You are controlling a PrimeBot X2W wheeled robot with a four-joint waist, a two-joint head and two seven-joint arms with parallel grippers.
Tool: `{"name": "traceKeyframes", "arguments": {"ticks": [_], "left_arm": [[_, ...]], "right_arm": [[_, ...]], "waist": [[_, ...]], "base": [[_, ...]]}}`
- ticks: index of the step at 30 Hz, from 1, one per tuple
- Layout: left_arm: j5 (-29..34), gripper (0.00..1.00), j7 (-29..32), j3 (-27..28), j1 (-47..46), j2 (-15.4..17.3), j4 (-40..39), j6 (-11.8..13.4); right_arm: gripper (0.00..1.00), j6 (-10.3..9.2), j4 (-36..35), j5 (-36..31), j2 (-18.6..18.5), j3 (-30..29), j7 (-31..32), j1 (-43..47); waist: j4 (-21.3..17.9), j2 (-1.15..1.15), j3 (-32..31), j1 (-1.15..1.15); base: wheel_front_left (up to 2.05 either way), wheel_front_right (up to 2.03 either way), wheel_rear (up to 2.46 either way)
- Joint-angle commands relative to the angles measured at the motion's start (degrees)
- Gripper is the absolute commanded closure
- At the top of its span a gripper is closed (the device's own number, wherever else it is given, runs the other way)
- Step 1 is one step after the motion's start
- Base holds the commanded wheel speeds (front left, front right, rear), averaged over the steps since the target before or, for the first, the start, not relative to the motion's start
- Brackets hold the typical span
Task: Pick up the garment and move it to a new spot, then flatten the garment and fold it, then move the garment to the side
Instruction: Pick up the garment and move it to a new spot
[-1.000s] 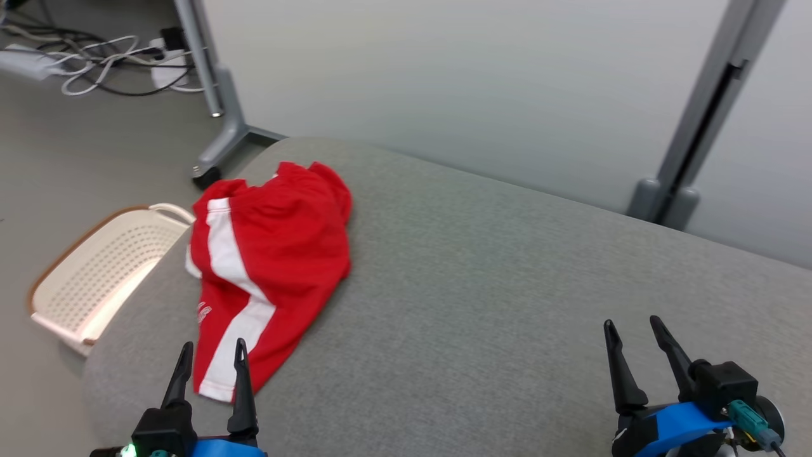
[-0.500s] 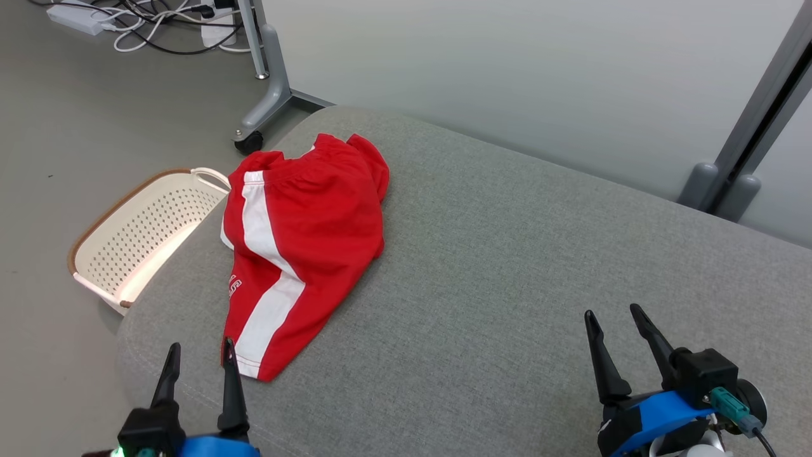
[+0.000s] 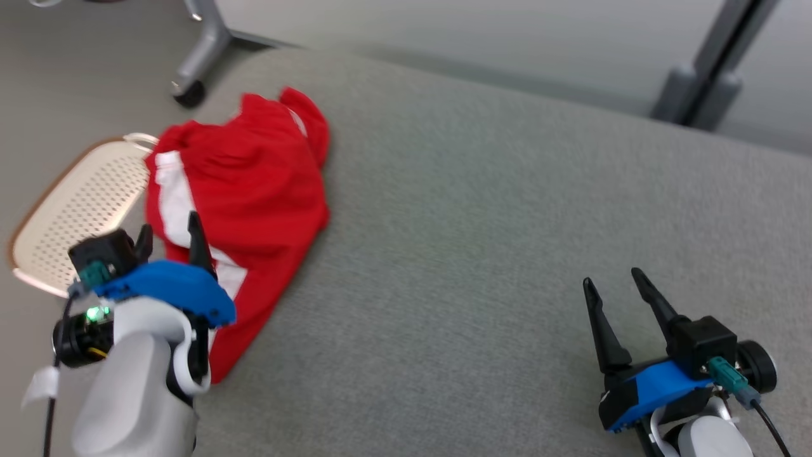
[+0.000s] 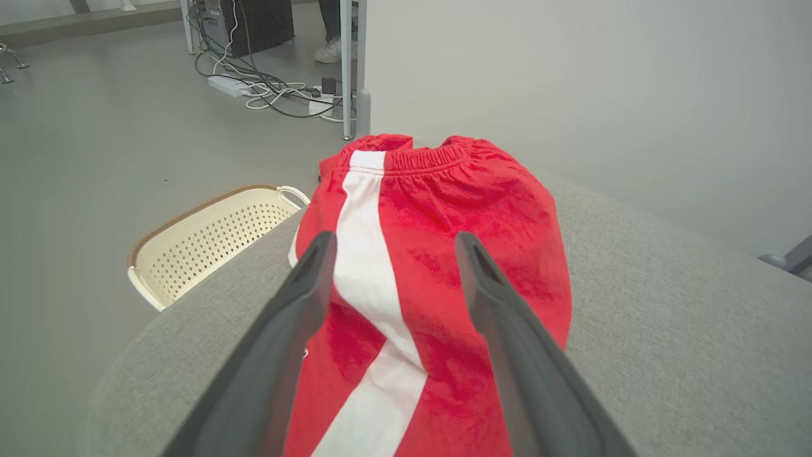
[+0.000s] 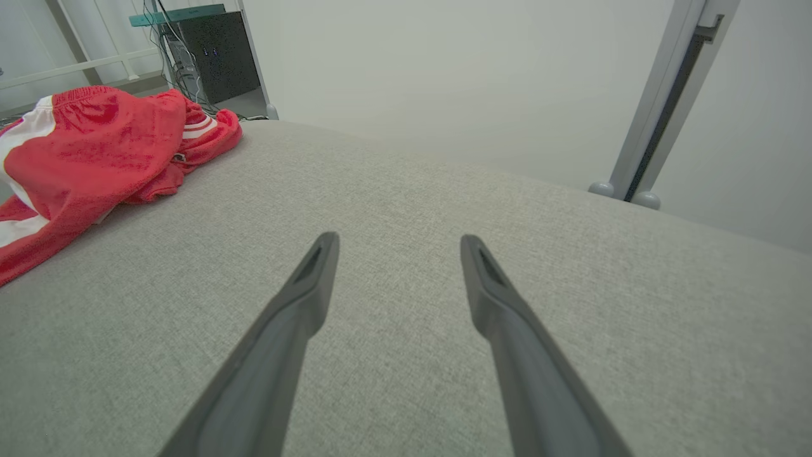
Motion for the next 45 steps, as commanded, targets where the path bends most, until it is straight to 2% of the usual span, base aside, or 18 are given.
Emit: {"name": "traceKeyframes", "arguments": {"ticks": [1, 6, 10, 15, 16, 17, 23, 30, 34, 37, 38, 41, 45], "left_arm": [[-0.65, 0.00, 0.68, 0.54, -2.23, -0.32, 1.78, -0.05], [-3.46, 0.00, 2.00, 2.96, -11.36, -1.26, 10.86, 0.66], [-4.44, 0.00, 3.55, 3.91, -16.34, -0.55, 17.46, 1.60], [-3.89, 0.02, 6.66, 2.60, -20.41, 0.15, 24.11, 0.73], [-3.85, 0.77, 7.05, 2.28, -21.04, 0.34, 24.96, 0.32], [-3.67, 1.00, 7.67, 1.81, -21.57, 0.47, 26.00, -0.21], [-4.48, 1.00, 6.87, 1.52, -24.37, 0.95, 28.67, -3.56], [-4.37, 1.00, 5.54, 0.34, -27.29, 2.19, 24.80, -7.70], [-4.27, 1.00, 8.04, -0.47, -29.25, 4.03, 19.67, -9.58], [-3.80, 1.00, 10.68, -1.21, -30.30, 5.67, 14.52, -10.09], [-3.80, 1.00, 10.68, -1.21, -30.30, 5.67, 14.52, -10.09], [-3.80, 1.00, 13.47, -1.96, -31.01, 6.41, 8.22, -10.34], [-4.82, 1.00, 16.62, -2.51, -30.98, 5.56, -0.99, -10.02]], "right_arm": [[0.00, 0.01, -0.85, -0.67, -0.41, -0.02, 0.55, -0.48], [0.00, 0.02, -4.98, -3.15, -0.36, -0.16, 2.78, -1.48], [0.00, 0.01, -7.30, -3.76, -0.36, 0.59, 3.94, -1.72], [0.00, 0.02, -8.88, -3.26, -0.36, 1.16, 4.48, -1.67], [0.00, 0.02, -9.02, -3.10, -0.36, 1.13, 4.41, -1.56], [0.00, 0.02, -9.06, -2.95, -0.36, 1.10, 4.42, -1.50], [0.00, 0.02, -7.96, -1.90, -0.36, 1.02, 3.53, -1.35], [0.00, 0.01, -4.90, 0.94, -0.36, 1.99, 1.53, -0.51], [0.00, 0.02, -2.36, 3.52, -0.36, 2.85, -0.08, -0.02], [0.00, 0.02, -0.39, 5.24, -0.35, 3.76, -1.33, 0.25], [0.00, 0.02, -0.39, 5.24, -0.35, 3.76, -1.33, 0.25], [0.00, 0.01, 1.39, 6.89, -0.38, 4.02, -2.29, 1.08], [0.00, 0.01, 3.23, 7.96, -0.36, 4.35, -3.37, 1.32]], "waist": [[-0.78, -0.01, 1.19, -0.01], [-4.66, -0.01, 6.85, -0.01], [-7.42, -0.01, 10.00, -0.01], [-9.62, -0.01, 11.79, -0.01], [-9.80, -0.01, 11.88, -0.01], [-9.97, -0.01, 11.89, -0.01], [-9.81, -0.01, 9.90, -0.01], [-8.51, -0.01, 3.49, -0.01], [-8.47, -0.01, -0.93, -0.01], [-9.31, -0.01, -3.99, -0.01], [-9.31, -0.01, -3.99, -0.01], [-10.79, -0.01, -6.57, -0.01], [-13.82, -0.01, -9.21, -0.01]], "base": [[0.00, 0.00, 0.00], [0.00, 0.00, 0.00], [0.00, 0.00, 0.00], [0.00, 0.00, 0.00], [0.00, 0.00, 0.00], [0.00, 0.00, 0.00], [0.00, 0.00, 0.00], [0.00, 0.00, 0.00], [0.00, 0.00, 0.00], [0.00, 0.00, 0.00], [0.00, 0.00, 0.00], [0.00, 0.00, 0.00], [0.00, 0.00, 0.00]]}}
